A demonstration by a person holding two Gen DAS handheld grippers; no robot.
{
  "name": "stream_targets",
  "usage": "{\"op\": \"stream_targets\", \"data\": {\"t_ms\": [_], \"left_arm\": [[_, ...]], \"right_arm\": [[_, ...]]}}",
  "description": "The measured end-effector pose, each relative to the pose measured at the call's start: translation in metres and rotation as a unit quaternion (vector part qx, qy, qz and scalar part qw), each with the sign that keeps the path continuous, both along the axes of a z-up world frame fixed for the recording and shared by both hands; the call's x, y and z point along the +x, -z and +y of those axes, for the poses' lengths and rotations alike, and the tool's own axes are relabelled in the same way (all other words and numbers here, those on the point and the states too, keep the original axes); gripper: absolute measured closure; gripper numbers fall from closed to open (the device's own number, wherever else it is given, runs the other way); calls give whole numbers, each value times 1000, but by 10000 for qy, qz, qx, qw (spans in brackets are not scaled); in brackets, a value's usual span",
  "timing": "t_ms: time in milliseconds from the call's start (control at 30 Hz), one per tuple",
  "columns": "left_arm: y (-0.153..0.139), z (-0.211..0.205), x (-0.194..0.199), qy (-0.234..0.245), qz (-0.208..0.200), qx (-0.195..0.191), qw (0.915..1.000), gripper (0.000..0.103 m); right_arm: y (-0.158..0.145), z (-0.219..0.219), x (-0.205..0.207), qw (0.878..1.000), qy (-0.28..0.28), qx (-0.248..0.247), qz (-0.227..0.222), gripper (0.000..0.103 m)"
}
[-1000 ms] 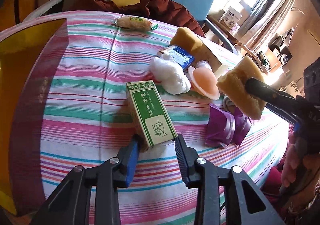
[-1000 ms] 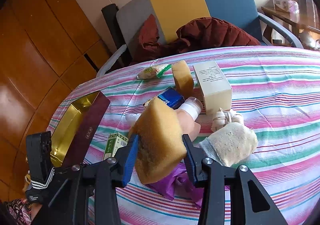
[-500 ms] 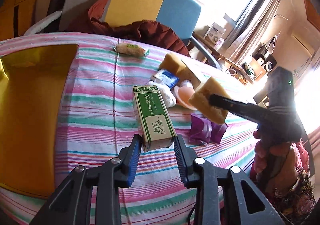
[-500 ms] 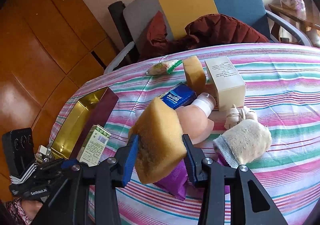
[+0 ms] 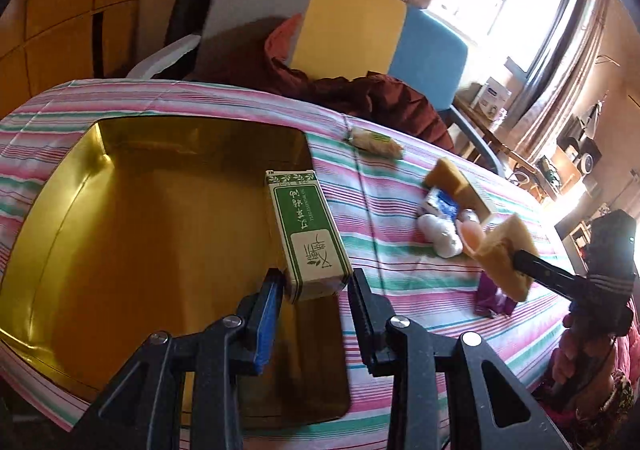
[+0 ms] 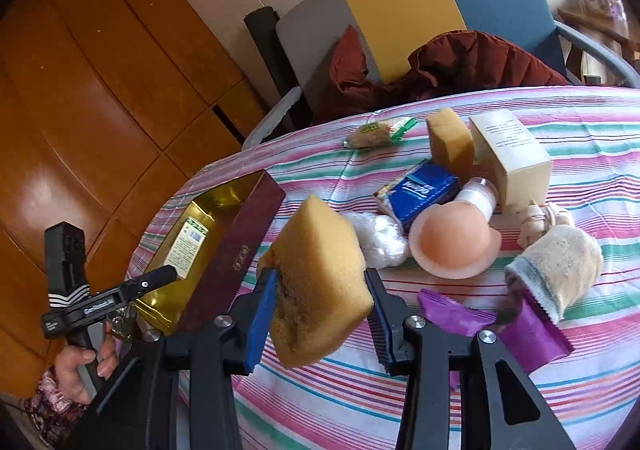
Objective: Organize objects
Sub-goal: 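Carry the green box into the gold tray and open the left tool while the right tool carries the sponge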
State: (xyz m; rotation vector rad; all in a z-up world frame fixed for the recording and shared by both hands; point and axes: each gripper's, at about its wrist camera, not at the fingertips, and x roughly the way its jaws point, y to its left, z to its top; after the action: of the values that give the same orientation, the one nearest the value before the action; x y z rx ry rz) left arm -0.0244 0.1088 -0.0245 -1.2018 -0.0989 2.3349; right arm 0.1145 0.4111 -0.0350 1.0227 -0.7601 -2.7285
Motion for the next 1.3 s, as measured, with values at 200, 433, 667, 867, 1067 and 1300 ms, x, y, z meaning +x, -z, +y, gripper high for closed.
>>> {"op": "stream_targets", "data": {"t_ms": [200,433,667,867,1067,1300], "left_arm": [[19,-47,-51,-488,-367,-297,9977,69],[34,-75,-111,-764,-546,-1002,9905,69],[49,-97,-152,-1090,-779,-1179,9839,69],[51,-107,-170,-1302,-716,-1278,9806,59],[31,-129,-151,-1509,-649,-610,9845,59],[15,-154,-96,-2235,-468,-44,9736,59]], "right_arm": [[-21,-50,-23,9991,-398,-29,144,59],[-34,-109,-62,9972,-729,-183,21,59],[-26,-163,-97,9934,-1089,-231,-284,58],[-17,-193,-115,9901,-1297,-163,-502,58],[-9,-203,-133,9890,-1233,-85,-811,58],[9,-212,-171,9853,-1106,-59,-1299,57]]}}
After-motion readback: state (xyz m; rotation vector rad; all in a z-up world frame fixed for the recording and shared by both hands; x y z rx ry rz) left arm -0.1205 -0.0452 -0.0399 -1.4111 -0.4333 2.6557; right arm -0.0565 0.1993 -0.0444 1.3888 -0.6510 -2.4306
